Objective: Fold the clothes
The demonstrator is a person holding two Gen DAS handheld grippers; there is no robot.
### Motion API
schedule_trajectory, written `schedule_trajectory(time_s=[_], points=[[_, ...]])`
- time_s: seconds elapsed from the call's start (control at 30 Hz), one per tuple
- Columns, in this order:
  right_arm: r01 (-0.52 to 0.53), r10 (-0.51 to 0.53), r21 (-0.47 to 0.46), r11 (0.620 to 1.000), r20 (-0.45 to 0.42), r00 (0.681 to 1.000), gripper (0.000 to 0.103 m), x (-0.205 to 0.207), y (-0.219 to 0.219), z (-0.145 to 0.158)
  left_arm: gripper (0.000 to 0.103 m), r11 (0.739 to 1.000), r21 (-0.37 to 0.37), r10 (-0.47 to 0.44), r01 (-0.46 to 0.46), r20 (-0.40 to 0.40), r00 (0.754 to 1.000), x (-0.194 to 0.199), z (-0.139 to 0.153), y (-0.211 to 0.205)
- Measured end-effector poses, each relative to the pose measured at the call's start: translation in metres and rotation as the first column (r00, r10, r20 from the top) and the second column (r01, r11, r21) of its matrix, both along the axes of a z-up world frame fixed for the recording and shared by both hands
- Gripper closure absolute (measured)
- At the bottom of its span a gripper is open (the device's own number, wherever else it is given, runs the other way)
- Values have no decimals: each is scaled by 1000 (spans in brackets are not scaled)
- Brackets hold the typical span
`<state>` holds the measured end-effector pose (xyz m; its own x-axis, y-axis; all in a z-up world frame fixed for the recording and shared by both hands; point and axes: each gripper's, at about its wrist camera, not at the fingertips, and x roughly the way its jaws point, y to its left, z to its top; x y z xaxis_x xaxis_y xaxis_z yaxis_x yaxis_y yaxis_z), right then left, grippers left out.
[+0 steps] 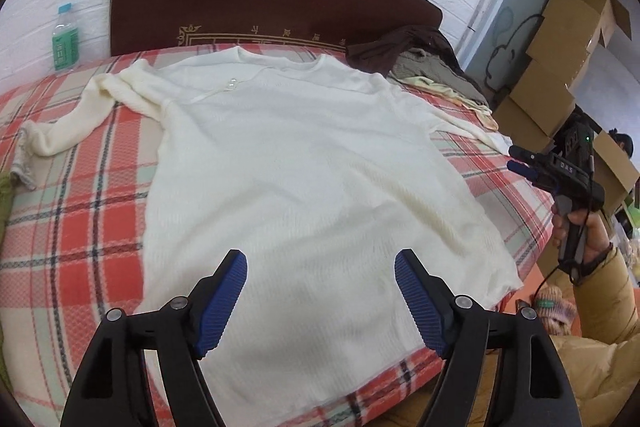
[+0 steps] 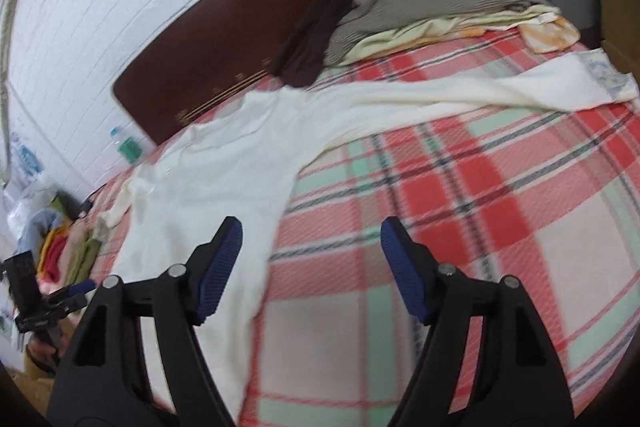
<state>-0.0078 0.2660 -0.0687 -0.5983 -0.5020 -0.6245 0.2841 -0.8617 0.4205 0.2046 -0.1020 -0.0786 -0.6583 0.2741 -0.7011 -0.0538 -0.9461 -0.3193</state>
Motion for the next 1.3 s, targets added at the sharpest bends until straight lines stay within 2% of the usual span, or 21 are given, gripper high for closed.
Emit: schedule_trajectory(time_s=[0.07, 0.23, 0.33, 0.5, 0.67, 0.73, 0.8, 0.87, 0.9, 1.0, 1.13, 1.2, 1.3], points=[[99, -99, 15, 995, 8, 995, 30, -26, 25, -3, 25, 1000, 23, -9, 9, 5, 1000, -12, 3, 4], [288, -287, -15, 958, 44, 957, 30, -72, 85, -17, 25, 999, 15, -33, 32, 18, 999, -36, 6, 17], [345, -335, -93, 934, 108, 936, 30, -94, 115, -30, 24, 999, 13, -42, 41, 52, 998, -49, 0, 24], [434, -395, -197, 879, 210, 895, 30, -118, 140, -54, 24, 999, 26, -42, 40, 111, 993, -66, -12, 29], [508, -470, -274, 817, 195, 861, 34, -124, 149, -61, 23, 998, 49, -40, 33, 148, 988, -80, -19, 30], [538, -499, -293, 790, 203, 843, 48, -126, 152, -65, 23, 998, 53, -42, 34, 158, 987, -85, -22, 30], [549, -497, -332, 767, 235, 836, 84, -129, 161, -75, 23, 998, 51, -44, 36, 174, 984, -89, -24, 32], [558, -493, -369, 743, 262, 830, 96, -132, 169, -85, 23, 998, 50, -42, 34, 183, 982, -90, -26, 32], [554, -491, -377, 743, 256, 833, 96, -133, 171, -83, 23, 998, 50, -41, 32, 186, 982, -91, -27, 32], [522, -488, -322, 790, 185, 853, 96, -137, 167, -63, 23, 998, 54, -34, 24, 196, 980, -93, -28, 29], [483, -467, -281, 829, 125, 875, 96, -161, 161, -34, 23, 998, 54, -23, 12, 205, 978, -96, -30, 28], [468, -456, -229, 854, 104, 884, 96, -179, 155, -20, 23, 999, 53, -23, 12, 208, 978, -97, -31, 29], [456, -448, -98, 885, 93, 889, 95, -211, 141, -13, 23, 999, 50, -23, 12, 213, 977, -98, -32, 32]])
